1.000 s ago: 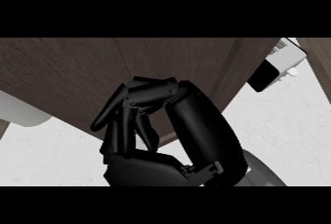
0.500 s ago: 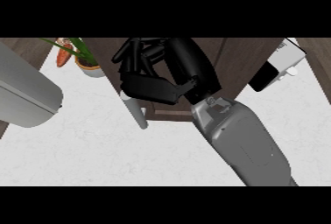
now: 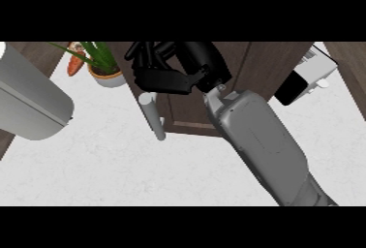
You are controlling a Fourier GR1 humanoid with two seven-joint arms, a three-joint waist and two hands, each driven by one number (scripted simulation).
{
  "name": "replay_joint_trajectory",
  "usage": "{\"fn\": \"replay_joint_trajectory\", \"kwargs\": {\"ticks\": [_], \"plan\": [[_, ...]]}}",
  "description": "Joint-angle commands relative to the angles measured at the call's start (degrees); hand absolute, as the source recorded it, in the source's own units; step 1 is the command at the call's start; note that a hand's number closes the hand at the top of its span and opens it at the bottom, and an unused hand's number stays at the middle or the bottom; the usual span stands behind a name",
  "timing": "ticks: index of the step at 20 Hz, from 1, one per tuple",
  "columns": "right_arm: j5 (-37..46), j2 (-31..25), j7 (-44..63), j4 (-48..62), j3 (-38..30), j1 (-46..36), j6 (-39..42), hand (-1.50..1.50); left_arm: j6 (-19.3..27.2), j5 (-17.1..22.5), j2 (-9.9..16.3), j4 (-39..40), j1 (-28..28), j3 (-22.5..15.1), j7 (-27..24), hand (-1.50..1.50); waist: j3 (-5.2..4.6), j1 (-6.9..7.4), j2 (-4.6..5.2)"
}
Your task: Pick up the bottled water, place it into the cabinet and close the cabinet
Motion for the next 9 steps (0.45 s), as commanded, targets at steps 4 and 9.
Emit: {"fn": "replay_joint_trajectory", "kwargs": {"ticks": [4,9], "plan": [[1.91,-4.08,-3.76,13.80,-5.59,-2.41,-1.72,1.50,-0.30,1.28,0.04,-1.71,-0.06,0.26,1.35,1.50,0.16,0.64,2.80],[2.15,-2.03,-5.79,16.68,-4.64,-3.16,-2.14,1.50,0.68,1.01,-0.17,-0.41,-3.87,-0.20,2.42,1.50,0.08,0.16,3.10]]}}
